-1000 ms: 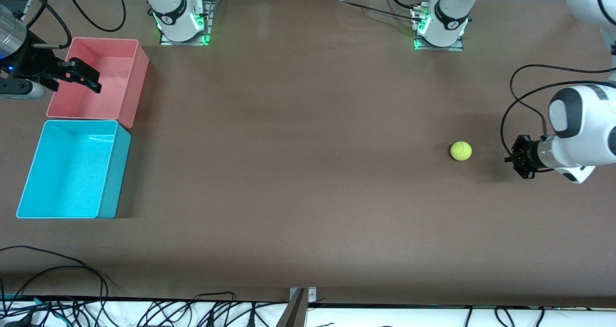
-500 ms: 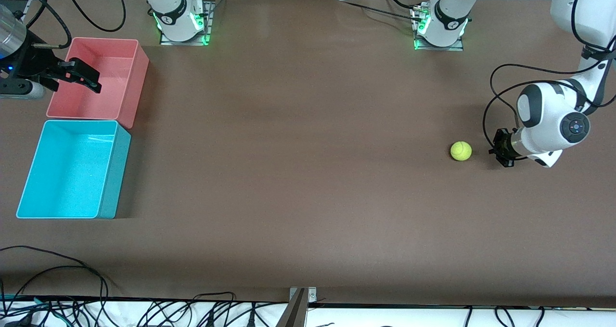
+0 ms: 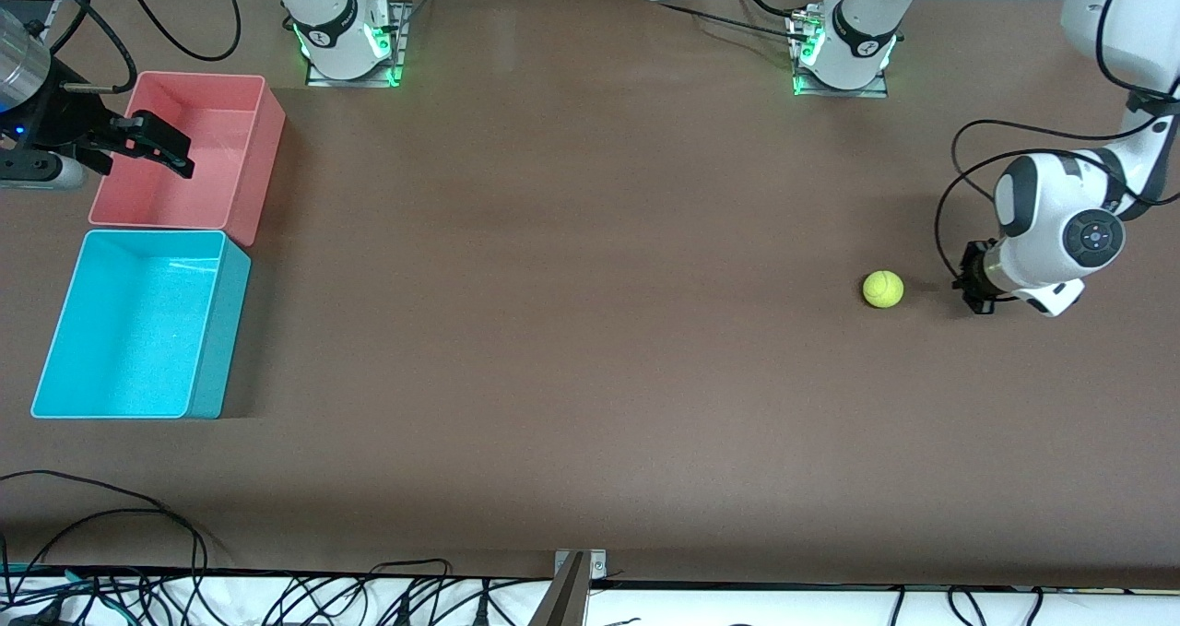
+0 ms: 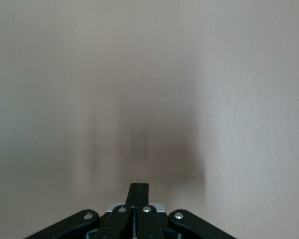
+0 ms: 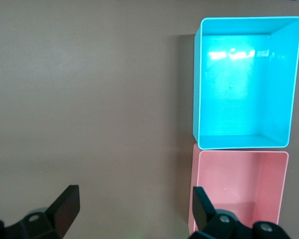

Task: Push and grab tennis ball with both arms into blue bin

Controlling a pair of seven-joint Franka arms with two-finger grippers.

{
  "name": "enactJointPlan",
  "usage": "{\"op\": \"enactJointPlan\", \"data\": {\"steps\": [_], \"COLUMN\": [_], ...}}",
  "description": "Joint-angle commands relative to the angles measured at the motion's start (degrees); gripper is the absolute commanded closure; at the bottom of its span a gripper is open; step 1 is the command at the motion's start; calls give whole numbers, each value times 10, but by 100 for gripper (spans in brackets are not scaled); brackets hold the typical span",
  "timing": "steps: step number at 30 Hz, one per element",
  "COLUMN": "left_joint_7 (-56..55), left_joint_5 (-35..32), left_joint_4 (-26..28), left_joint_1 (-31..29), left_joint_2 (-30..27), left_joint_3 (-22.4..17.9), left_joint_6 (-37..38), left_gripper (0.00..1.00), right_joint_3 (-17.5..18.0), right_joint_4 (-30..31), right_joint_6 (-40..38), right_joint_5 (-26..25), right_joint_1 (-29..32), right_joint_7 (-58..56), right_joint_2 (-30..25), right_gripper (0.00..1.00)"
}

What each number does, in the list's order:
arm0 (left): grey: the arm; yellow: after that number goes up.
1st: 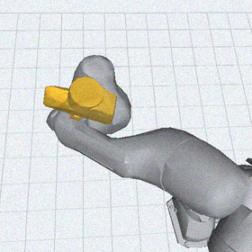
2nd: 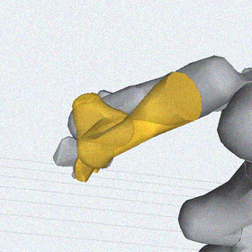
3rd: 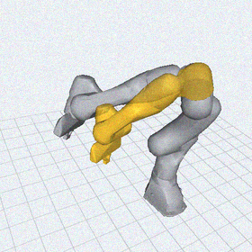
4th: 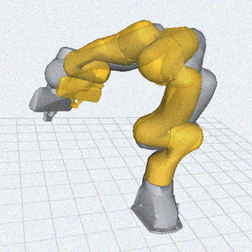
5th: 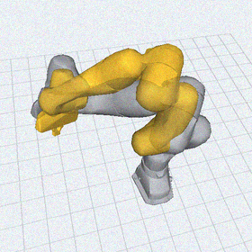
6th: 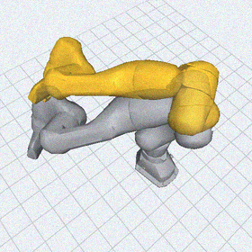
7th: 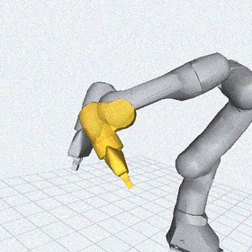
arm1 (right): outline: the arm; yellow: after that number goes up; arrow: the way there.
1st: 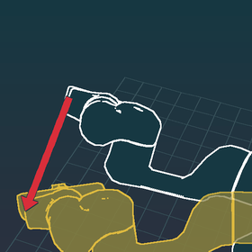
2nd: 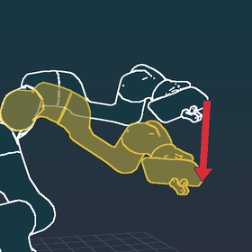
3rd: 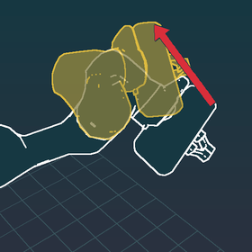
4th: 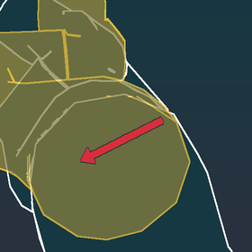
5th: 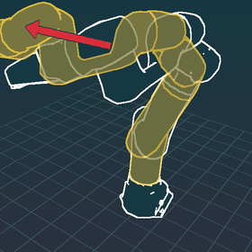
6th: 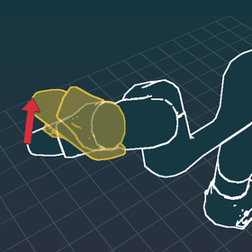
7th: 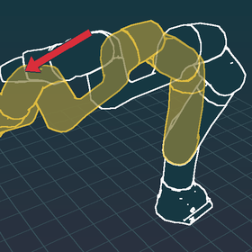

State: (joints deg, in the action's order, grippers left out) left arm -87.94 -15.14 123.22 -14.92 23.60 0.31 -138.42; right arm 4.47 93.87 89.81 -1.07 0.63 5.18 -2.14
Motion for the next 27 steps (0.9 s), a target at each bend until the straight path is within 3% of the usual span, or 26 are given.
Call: {"op": "enactJointPlan", "data": {"steps": [1, 9, 18, 21, 27], "left_joint_7": [20, -2, -171, -199, -191], "left_joint_5": [-57, -55, -31, -31, -38], "left_joint_4": [16, 25, 55, 55, 53], "left_joint_1": [-48, -45, -47, -49, -61], "left_joint_2": [-14, -14, -14, -15, -16], "left_joint_3": [7, 29, 175, 206, 210], "left_joint_6": [-20, -20, -20, -14, -11], "left_gripper": [100, 100, 100, 100, 100], "right_joint_3": [0, 0, 0, 0, 0], "right_joint_4": [-15, -15, -15, -15, -15], "right_joint_6": [-12, -12, -12, -12, -12], "right_joint_5": [9, 8, 9, 9, 9], "right_joint_1": [2, 2, 2, 2, 2], "right_joint_7": [2, 1, 2, 2, 2], "right_joint_2": [5, 5, 5, 5, 5], "right_gripper": [0, 0, 0, 0, 0]}}
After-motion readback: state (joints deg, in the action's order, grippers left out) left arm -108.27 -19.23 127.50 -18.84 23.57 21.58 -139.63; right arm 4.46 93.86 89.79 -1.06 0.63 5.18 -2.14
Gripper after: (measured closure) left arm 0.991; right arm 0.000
